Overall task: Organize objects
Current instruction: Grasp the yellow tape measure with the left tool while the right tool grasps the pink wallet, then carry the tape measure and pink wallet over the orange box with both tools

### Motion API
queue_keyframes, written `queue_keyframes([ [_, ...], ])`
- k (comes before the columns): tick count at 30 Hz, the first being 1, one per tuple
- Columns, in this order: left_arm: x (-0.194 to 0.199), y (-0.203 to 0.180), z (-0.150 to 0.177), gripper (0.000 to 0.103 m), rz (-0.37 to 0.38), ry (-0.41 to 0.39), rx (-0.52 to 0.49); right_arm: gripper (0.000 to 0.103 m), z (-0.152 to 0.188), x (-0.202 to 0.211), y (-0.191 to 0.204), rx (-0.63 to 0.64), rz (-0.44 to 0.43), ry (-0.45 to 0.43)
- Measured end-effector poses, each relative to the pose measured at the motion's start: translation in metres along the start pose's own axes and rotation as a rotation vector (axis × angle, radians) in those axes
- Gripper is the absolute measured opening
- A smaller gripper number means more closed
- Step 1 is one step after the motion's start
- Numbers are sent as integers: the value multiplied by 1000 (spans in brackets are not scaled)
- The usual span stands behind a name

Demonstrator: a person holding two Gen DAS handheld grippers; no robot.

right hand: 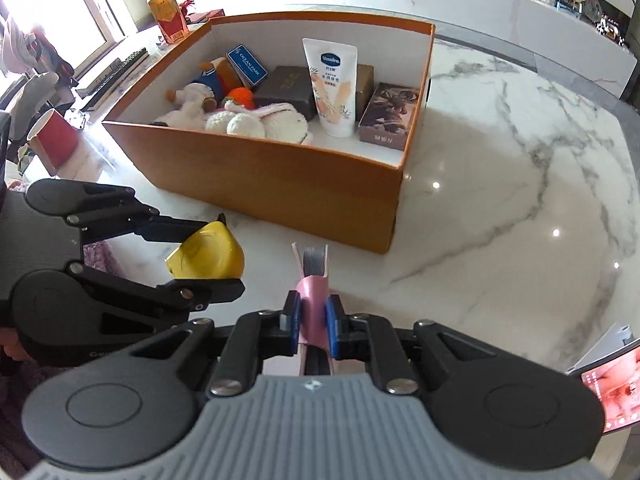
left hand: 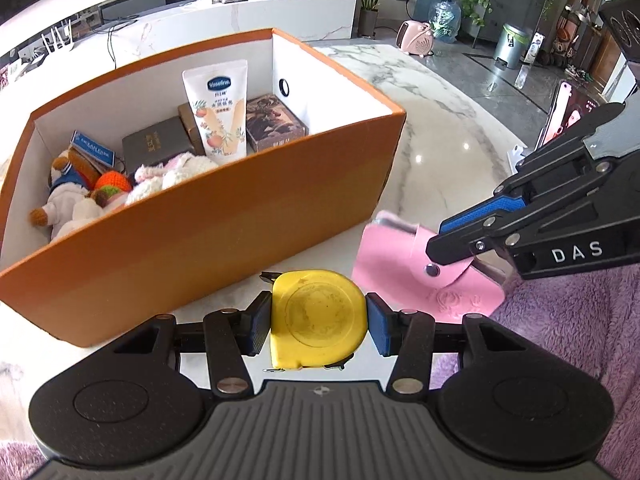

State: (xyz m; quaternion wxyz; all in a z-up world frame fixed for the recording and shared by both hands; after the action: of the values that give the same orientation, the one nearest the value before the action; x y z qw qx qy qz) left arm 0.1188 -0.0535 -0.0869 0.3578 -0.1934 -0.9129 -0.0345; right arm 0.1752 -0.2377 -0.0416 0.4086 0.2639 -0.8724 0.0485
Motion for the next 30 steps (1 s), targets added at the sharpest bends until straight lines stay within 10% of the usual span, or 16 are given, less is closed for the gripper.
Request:
queue_keyframes([
  [21,1,5,5,57,31,13,34,22,-7,-14,8,22,16,61],
  [30,53,22,-36,57,58,-135,96,21,-40,65,19,-29,-7,-118],
])
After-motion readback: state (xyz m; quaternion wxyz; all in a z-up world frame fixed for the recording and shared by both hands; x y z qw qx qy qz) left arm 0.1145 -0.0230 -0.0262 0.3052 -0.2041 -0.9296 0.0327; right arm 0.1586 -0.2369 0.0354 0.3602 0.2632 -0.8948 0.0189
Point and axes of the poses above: each gripper's, at about its wrist camera, not at the fingertips, and x roughly against the way its jaws point, y to its left, z to its underside, the point moved 1 cm from there along -x, roughly the way its jaws point, and after that the axes turned 14 degrees about -y, right-handed, at the moved point
